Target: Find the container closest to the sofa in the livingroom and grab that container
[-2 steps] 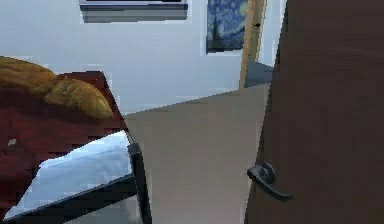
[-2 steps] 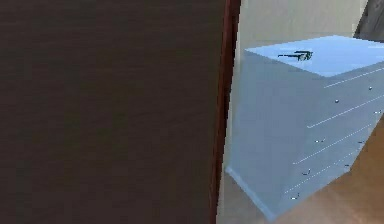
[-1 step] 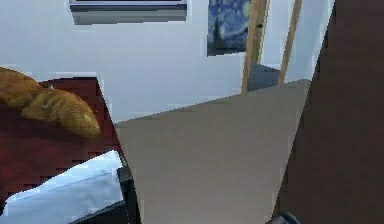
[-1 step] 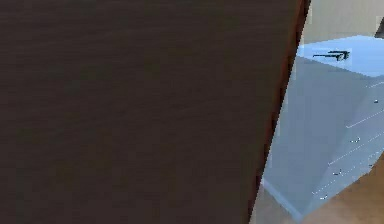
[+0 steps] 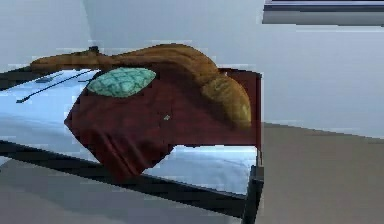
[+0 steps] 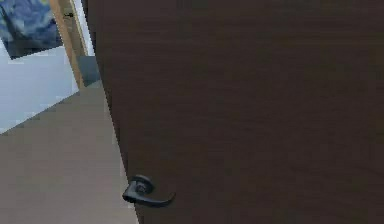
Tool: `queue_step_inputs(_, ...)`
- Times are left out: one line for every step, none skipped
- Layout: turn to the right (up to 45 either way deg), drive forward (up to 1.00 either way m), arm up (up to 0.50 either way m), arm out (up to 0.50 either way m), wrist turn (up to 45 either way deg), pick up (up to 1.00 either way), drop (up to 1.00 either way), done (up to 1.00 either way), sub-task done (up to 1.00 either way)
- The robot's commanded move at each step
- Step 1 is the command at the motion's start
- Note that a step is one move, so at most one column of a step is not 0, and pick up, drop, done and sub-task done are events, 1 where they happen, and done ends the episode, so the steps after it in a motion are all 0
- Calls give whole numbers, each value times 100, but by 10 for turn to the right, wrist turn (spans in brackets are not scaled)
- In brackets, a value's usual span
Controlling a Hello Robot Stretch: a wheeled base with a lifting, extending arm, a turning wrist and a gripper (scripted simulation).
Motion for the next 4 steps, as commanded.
queue_step_inputs(-450,0,0,0,0,0,0,0,0)
queue_step_inputs(-270,0,0,0,0,0,0,0,0)
queue_step_inputs(0,10,0,0,0,0,0,0,0)
queue_step_inputs(450,0,0,0,0,0,0,0,0)
